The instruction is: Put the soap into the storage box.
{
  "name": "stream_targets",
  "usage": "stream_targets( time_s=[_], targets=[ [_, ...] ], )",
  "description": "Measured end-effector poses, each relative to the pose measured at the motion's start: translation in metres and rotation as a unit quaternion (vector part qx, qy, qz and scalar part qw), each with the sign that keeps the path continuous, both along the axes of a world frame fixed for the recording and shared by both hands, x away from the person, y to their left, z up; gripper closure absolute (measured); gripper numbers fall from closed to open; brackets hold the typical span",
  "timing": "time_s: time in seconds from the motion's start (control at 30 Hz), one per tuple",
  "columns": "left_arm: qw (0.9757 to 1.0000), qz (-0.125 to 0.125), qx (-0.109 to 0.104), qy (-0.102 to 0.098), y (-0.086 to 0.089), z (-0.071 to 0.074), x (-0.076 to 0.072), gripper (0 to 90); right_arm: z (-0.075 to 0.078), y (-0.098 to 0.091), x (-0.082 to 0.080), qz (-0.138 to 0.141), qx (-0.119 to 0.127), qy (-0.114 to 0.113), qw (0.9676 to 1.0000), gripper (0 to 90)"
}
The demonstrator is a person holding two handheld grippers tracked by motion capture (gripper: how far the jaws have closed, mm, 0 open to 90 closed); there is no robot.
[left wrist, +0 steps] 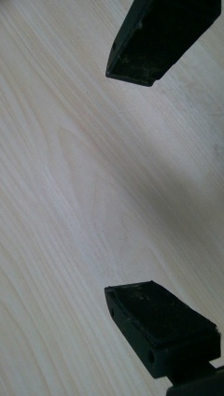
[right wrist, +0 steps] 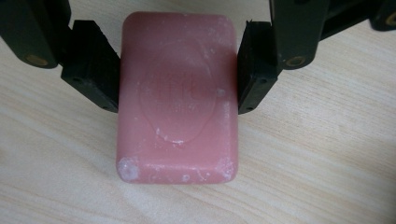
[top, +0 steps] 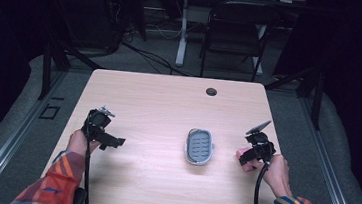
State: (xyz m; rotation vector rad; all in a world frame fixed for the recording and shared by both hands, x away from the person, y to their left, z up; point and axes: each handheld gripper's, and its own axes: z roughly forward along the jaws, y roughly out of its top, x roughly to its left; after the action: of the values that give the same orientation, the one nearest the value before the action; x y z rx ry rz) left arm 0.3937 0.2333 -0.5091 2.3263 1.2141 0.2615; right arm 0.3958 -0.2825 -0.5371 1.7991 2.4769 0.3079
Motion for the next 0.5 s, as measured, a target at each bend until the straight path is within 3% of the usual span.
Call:
stream_targets(
  time_s=[0.5],
  targets=[
    [1.0000,-0.001,0.000,-0.002,0.000,0.001,-0.001,0.0,0.012,-0.003,-0.002,0.014,-0.006,-0.002,0.9999,37.1]
  ],
)
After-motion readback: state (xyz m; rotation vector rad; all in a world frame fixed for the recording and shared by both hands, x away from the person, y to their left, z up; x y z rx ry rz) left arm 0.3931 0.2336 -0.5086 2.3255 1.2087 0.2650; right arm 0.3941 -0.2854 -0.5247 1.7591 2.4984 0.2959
